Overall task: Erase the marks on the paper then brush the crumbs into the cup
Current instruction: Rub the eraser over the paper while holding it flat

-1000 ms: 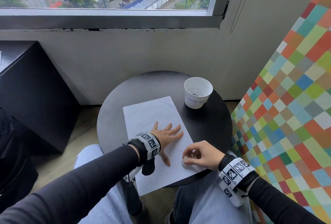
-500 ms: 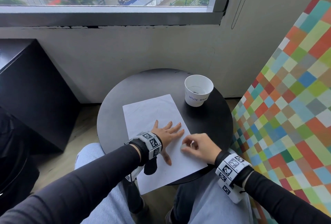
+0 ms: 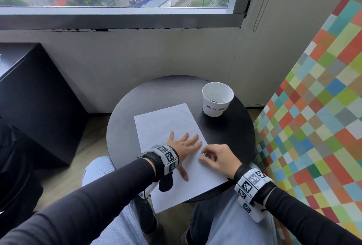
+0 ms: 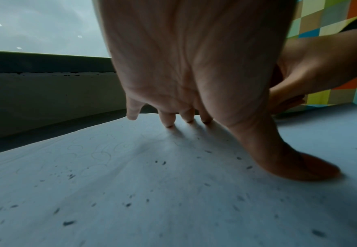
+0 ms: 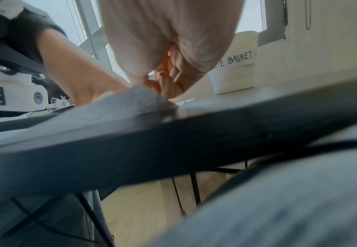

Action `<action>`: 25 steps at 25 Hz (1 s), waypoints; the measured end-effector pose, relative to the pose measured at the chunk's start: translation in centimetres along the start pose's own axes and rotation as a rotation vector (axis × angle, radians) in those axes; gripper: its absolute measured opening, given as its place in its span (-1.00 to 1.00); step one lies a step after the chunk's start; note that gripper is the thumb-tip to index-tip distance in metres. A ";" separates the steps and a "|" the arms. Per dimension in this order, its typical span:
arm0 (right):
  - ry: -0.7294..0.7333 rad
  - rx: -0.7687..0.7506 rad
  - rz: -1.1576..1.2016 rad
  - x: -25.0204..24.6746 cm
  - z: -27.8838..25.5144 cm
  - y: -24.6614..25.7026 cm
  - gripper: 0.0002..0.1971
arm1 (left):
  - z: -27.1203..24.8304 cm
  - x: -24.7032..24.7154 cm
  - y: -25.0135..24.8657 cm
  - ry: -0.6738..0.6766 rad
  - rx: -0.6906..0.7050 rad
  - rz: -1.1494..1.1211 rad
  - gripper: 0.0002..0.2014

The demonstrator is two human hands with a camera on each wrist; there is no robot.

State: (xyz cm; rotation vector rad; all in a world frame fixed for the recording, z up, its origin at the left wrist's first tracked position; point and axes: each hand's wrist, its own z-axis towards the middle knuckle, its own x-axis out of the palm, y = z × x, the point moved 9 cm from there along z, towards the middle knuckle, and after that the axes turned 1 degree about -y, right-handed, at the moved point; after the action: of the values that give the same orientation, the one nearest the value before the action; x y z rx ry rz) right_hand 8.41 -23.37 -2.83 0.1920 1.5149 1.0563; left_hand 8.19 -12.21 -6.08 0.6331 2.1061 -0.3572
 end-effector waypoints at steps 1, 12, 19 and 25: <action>0.035 -0.002 0.010 0.4 -0.1 0.2 -0.89 | 0.0 0.1 0.0 0.004 -0.003 -0.001 0.35; -0.290 0.126 0.057 -4.0 -1.5 -1.3 -0.85 | 0.2 -0.6 1.6 -0.054 -0.228 -0.114 0.30; -0.175 0.263 -0.046 -2.5 -1.7 -2.9 -0.90 | -0.3 -0.9 2.7 -0.154 -0.313 -0.183 0.16; -0.328 0.430 -0.098 -5.4 -1.9 -5.7 -0.91 | -3.3 1.0 2.8 -0.138 -0.239 -0.112 0.01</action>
State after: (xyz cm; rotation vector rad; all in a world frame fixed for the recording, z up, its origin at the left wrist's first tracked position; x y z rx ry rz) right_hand 10.71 -31.07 -3.22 0.5570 1.4159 0.5764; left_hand 7.06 -8.02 -5.13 0.3418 2.0172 -0.2006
